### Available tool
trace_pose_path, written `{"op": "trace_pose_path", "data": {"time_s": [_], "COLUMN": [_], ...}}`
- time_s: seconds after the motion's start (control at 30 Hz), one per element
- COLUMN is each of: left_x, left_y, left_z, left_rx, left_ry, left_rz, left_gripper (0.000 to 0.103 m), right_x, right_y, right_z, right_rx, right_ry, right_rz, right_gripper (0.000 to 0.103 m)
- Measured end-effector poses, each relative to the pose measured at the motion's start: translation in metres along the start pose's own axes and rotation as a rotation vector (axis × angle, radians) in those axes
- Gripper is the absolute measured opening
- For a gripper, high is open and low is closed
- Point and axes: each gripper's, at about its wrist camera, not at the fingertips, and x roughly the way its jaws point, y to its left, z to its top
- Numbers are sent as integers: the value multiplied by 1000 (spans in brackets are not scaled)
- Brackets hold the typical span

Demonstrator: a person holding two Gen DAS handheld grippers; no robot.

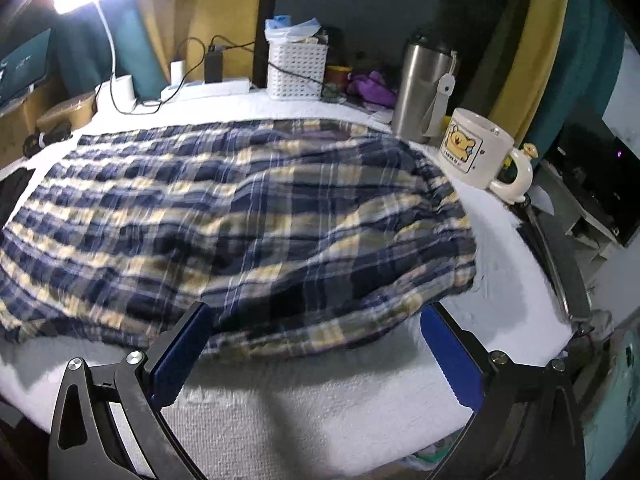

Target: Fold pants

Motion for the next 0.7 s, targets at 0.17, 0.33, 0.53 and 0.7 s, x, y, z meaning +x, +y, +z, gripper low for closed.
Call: {"op": "trace_pose_path", "data": {"time_s": [0.17,0.33,0.53,0.7], "left_x": [23,51,84,102], "left_y": [22,35,40,39], "left_z": [32,63,79,83], "left_rx": [-16,-16,28,74], "left_ry": [-28,-31,13,50], "left_rz": [11,5,10,32], "left_gripper": [42,42,41,41], "right_x": [7,20,38,64], "right_y": [-5,-7,-4,0], "right_z": [20,42,59,71], "right_rx": [30,42,33,34], "right_ry": [-18,-28,-15,18], "right_rz": [5,-7,-4,-6], "right_gripper": [103,103,103,103]}}
